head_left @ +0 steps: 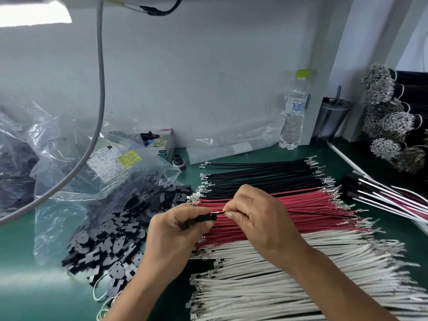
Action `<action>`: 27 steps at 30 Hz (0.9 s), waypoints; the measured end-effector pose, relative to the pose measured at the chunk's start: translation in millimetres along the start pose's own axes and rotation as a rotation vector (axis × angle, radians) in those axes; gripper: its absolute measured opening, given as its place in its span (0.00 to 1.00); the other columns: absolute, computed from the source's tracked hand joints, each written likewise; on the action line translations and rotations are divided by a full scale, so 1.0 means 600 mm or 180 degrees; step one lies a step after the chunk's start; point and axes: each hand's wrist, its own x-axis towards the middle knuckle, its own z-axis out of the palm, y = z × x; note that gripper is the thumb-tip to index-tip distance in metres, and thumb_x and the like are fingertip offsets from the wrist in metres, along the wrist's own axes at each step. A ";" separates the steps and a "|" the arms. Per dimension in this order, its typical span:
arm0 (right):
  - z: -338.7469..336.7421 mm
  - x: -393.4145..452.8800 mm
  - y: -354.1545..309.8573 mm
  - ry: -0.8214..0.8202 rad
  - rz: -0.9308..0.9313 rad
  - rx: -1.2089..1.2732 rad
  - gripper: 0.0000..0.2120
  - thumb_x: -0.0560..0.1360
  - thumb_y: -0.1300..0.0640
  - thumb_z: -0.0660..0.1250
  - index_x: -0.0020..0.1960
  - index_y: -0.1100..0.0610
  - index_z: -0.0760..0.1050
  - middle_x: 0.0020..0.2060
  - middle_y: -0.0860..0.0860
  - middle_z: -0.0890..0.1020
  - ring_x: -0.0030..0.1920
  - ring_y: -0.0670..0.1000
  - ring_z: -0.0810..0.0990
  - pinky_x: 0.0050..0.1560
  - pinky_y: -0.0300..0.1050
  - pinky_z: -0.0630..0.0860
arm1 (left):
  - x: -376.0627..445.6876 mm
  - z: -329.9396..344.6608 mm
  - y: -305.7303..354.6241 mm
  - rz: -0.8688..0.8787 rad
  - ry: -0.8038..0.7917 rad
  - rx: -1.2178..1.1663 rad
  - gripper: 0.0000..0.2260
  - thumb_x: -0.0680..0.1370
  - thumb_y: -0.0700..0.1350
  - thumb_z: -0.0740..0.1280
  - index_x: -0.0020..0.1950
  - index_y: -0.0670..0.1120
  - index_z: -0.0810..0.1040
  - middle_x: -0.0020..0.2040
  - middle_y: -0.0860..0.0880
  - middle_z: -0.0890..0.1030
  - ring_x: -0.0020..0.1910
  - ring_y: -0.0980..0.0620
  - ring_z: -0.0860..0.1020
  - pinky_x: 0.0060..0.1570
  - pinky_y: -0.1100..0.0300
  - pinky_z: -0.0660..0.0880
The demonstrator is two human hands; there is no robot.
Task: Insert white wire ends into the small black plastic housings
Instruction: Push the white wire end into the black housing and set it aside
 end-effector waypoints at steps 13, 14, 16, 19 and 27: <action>0.009 0.005 0.004 0.0899 -0.0469 -0.0917 0.02 0.77 0.58 0.73 0.46 0.55 0.83 0.42 0.48 0.79 0.43 0.50 0.75 0.41 0.44 0.74 | 0.010 -0.004 -0.004 -0.0380 0.0615 -0.0465 0.09 0.72 0.41 0.77 0.48 0.54 0.88 0.40 0.47 0.87 0.36 0.49 0.85 0.36 0.64 0.81; 0.012 0.003 0.005 0.0680 -0.0429 -0.1007 0.02 0.76 0.59 0.74 0.44 0.55 0.83 0.40 0.47 0.79 0.42 0.50 0.74 0.39 0.45 0.74 | 0.012 -0.005 -0.006 -0.0453 0.0643 -0.0529 0.09 0.73 0.40 0.77 0.48 0.53 0.88 0.40 0.46 0.87 0.37 0.48 0.85 0.38 0.63 0.81; 0.022 -0.001 0.006 0.0201 -0.0194 -0.1107 0.02 0.75 0.58 0.75 0.44 0.52 0.84 0.40 0.45 0.79 0.43 0.49 0.74 0.38 0.45 0.74 | 0.012 -0.004 -0.007 -0.0529 0.0607 -0.0591 0.10 0.73 0.40 0.78 0.49 0.54 0.88 0.40 0.46 0.87 0.37 0.47 0.86 0.38 0.63 0.81; 0.027 0.000 0.009 -0.0038 0.0095 -0.0926 0.01 0.75 0.53 0.75 0.45 0.47 0.85 0.38 0.42 0.79 0.43 0.47 0.73 0.40 0.44 0.73 | 0.011 0.000 -0.006 -0.0631 0.0536 -0.0655 0.09 0.73 0.41 0.78 0.49 0.55 0.88 0.39 0.44 0.87 0.36 0.48 0.85 0.37 0.62 0.81; 0.024 0.001 0.011 -0.0247 0.0325 -0.0549 0.06 0.75 0.45 0.73 0.50 0.45 0.83 0.42 0.39 0.78 0.46 0.44 0.71 0.45 0.39 0.69 | 0.014 -0.004 -0.006 -0.0784 0.0632 -0.0839 0.09 0.71 0.43 0.78 0.49 0.53 0.88 0.42 0.45 0.88 0.39 0.46 0.87 0.35 0.66 0.79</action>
